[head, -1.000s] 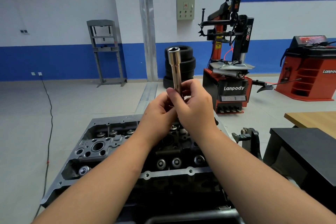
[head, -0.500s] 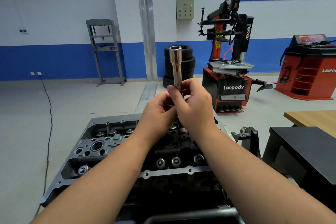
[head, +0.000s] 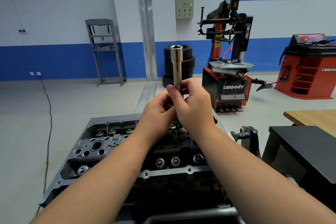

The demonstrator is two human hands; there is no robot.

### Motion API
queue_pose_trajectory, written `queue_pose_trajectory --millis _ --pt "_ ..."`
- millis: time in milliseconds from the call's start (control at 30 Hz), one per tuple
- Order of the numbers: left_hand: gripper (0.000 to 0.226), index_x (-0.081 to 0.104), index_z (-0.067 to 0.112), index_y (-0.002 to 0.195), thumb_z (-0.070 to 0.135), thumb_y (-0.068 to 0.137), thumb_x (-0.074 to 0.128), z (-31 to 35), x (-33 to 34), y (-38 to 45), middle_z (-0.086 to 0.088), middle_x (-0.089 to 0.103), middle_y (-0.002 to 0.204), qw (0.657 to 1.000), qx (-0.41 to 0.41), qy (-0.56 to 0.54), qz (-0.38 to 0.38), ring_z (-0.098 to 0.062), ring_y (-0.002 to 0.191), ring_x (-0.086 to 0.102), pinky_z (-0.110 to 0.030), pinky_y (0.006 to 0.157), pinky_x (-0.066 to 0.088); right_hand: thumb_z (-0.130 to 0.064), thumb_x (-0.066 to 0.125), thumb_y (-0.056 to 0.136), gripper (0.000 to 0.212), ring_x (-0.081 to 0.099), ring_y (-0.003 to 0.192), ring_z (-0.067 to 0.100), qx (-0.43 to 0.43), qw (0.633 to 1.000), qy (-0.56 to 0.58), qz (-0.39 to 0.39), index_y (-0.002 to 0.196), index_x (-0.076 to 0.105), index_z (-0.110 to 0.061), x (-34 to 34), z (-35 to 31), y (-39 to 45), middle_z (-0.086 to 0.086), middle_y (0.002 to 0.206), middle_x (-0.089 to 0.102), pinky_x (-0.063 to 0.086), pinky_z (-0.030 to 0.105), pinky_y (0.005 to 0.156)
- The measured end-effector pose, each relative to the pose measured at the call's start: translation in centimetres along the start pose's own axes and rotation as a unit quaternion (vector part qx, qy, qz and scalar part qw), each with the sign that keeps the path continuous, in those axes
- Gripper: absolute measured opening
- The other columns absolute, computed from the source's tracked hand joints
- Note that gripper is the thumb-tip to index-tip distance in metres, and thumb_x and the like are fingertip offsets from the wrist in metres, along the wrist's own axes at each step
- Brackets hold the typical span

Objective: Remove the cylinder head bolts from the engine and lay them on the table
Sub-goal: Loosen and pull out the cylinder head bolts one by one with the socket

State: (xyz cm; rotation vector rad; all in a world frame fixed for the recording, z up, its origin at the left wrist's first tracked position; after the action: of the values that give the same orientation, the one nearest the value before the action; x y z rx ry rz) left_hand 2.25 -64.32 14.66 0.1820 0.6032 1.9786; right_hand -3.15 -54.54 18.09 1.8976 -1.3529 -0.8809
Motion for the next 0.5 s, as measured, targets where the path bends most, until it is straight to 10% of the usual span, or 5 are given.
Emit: queue_pose_trajectory --millis 167,500 --pt "0.017 0.069 0.032 0.117 0.032 0.102 0.061 -0.33 0.17 -0.24 -0.002 0.077 0.107 1.000 -0.012 -0.013 -0.014 -0.029 0.101 0.073 -0.041 0.081 0.064 -0.036 0.050 0.098 0.027 0.061 0.082 0.017 -0.001 1.000 -0.011 -0.029 0.097 0.066 -0.014 0.53 -0.16 -0.01 -0.004 0.083 0.064 0.051 0.037 0.074" --pt "0.026 0.069 0.038 0.114 0.018 0.099 0.068 -0.14 0.03 0.06 0.003 0.078 0.106 1.000 -0.001 0.001 -0.008 -0.016 0.096 0.076 -0.035 0.079 0.064 -0.037 0.068 0.089 0.017 0.058 0.084 0.005 -0.002 1.000 -0.005 0.003 0.092 0.055 -0.027 -0.13 -0.27 -0.01 -0.008 0.084 0.062 0.043 0.010 0.069"
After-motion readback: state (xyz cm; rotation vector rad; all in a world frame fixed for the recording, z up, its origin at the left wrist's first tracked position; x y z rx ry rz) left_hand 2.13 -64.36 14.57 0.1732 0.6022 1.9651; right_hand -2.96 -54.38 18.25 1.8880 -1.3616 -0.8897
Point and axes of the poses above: each hand's wrist, its own y-axis towards the middle knuckle, its own x-axis out of the palm, z = x × y, the point moved 7 cm from there along y, towards the middle knuckle
